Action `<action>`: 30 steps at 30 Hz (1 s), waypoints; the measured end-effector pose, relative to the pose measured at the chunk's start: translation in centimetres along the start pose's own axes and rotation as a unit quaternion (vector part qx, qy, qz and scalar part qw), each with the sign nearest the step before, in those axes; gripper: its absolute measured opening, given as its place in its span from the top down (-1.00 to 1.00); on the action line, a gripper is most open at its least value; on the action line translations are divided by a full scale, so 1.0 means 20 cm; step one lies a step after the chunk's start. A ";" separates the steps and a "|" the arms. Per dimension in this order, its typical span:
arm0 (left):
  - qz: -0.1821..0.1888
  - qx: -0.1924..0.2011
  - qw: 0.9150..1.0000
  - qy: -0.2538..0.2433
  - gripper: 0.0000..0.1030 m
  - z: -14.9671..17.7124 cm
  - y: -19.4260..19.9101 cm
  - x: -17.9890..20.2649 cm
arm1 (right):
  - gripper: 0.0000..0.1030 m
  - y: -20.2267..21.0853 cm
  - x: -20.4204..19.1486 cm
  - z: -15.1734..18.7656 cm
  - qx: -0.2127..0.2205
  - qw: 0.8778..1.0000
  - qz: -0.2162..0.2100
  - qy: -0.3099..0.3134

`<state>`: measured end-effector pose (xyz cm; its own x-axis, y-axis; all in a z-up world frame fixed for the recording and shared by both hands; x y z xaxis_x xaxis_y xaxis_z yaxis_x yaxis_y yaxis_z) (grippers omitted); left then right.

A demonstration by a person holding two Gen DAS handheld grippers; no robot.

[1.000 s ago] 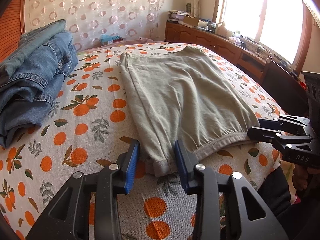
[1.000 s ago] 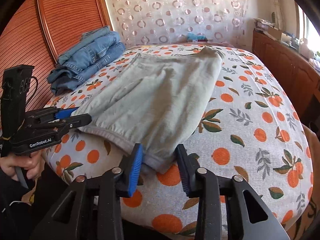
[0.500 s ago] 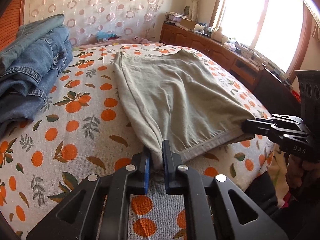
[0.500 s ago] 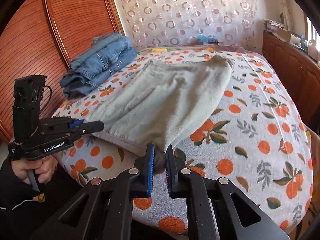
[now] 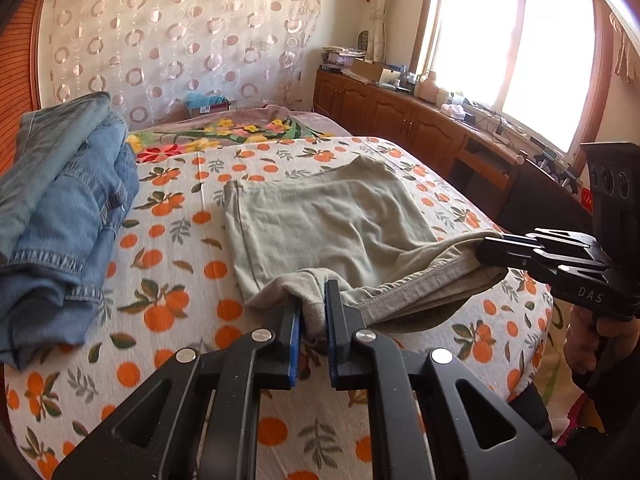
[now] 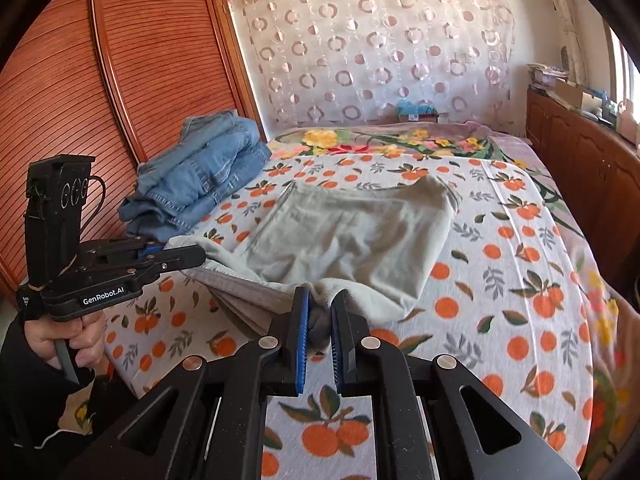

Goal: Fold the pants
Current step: 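Lift the hem end with both grippers and fold it over the pants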

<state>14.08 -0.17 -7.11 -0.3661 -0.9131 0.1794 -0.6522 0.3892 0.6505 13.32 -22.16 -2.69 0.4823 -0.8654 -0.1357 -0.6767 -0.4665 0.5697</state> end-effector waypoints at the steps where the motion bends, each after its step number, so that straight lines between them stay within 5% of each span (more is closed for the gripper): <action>1: 0.000 0.000 1.000 0.000 0.78 -0.01 -0.01 0.00 | 0.81 -0.01 0.01 -0.01 0.000 1.000 0.000 0.000; 30: -0.013 -0.030 0.999 0.002 0.77 -0.47 -0.52 -0.19 | 0.81 -0.56 0.33 -0.35 -0.014 1.000 -0.006 -0.018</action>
<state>28.45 -1.95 -7.58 -0.3473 -0.9232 0.1649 -0.6197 0.3579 0.6985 27.99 -21.26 -4.35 0.4693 -0.8661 -0.1718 -0.6547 -0.4719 0.5905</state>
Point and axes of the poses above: each gripper's, at about its wrist camera, not at the fingertips, and y roughly against the way its jaws point, x to its right, z to its underside, the point moved 1 cm from there along -y, roughly the way its jaws point, and after that the axes turned 2 degrees about y, right-handed, at the moved point
